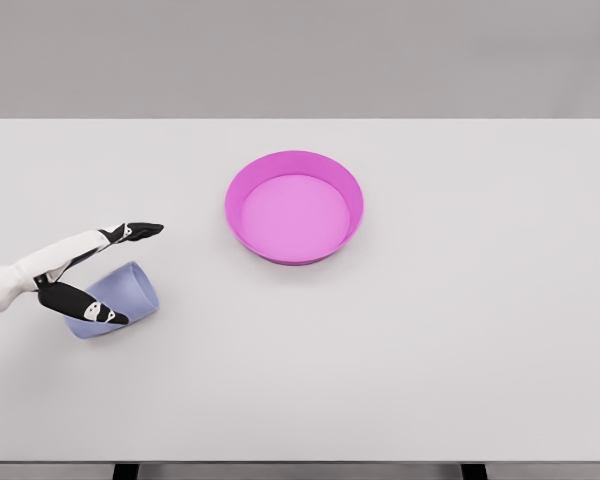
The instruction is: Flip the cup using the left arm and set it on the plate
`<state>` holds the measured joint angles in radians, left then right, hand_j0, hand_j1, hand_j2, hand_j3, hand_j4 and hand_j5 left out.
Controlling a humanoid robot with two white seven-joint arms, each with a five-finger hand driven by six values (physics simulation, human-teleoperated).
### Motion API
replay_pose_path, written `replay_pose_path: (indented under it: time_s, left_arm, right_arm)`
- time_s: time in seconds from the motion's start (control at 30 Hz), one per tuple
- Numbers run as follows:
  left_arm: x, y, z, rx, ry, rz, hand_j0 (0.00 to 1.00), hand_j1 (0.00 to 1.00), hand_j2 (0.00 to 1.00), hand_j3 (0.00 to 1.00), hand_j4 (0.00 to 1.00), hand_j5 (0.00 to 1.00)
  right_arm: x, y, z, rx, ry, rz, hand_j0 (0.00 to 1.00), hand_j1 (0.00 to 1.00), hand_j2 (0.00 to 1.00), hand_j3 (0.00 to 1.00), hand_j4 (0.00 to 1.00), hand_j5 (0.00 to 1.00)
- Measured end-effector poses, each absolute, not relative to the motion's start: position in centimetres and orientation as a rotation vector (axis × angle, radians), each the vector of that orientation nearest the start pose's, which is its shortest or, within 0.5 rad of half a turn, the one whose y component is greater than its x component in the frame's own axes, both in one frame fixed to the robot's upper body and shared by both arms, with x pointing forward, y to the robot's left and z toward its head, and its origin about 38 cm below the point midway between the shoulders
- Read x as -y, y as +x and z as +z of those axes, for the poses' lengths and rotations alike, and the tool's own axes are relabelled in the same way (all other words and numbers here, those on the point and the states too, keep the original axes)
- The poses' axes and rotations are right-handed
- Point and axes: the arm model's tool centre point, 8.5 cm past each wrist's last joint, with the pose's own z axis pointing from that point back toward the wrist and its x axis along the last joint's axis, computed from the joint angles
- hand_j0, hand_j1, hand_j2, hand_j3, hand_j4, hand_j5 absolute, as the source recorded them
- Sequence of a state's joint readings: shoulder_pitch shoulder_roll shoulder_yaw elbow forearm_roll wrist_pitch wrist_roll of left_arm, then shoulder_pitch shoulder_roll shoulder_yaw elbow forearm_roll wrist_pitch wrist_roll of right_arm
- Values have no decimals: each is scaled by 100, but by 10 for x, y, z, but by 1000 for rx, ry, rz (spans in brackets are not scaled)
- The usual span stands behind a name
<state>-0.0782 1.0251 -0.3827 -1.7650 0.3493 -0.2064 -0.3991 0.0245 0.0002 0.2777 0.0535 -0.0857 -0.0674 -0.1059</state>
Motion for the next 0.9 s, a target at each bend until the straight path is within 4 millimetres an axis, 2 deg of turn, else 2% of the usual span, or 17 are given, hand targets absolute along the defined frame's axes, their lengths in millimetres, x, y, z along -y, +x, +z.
replay_pose_path:
  time_s: [0.9]
  left_arm:
    - [-345, 336, 155, 1312, -91, -1171, 100, 100, 100, 100, 100, 100]
  right_arm:
    - [284, -25, -259, -8, -193, 193, 100, 100, 100, 100, 100, 100]
